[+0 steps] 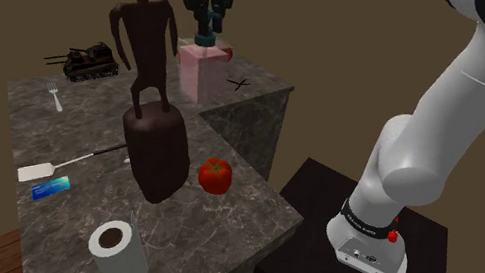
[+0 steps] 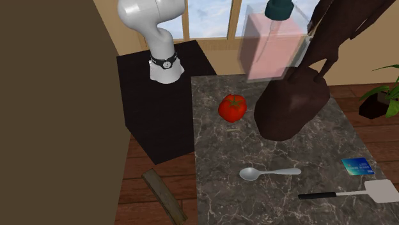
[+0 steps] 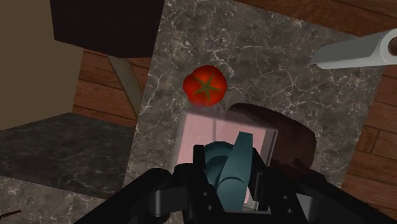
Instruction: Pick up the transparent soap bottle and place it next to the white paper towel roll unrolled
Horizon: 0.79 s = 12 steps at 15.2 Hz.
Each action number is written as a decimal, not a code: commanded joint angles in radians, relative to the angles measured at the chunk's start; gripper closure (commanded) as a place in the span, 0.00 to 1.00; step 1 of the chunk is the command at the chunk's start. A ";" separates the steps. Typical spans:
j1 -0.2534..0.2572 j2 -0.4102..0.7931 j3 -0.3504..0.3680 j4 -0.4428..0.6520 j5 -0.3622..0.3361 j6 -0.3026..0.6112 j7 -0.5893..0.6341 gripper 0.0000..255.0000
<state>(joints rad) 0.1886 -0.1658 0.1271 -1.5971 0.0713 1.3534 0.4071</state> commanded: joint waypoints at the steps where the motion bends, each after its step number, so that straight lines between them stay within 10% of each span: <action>1: 0.017 -0.038 0.023 -0.043 0.012 0.009 0.041 1.00; 12: 0.111 -0.173 0.174 -0.163 0.098 0.021 0.285 1.00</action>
<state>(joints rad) 0.2884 -0.3291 0.2811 -1.7519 0.1590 1.3714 0.6597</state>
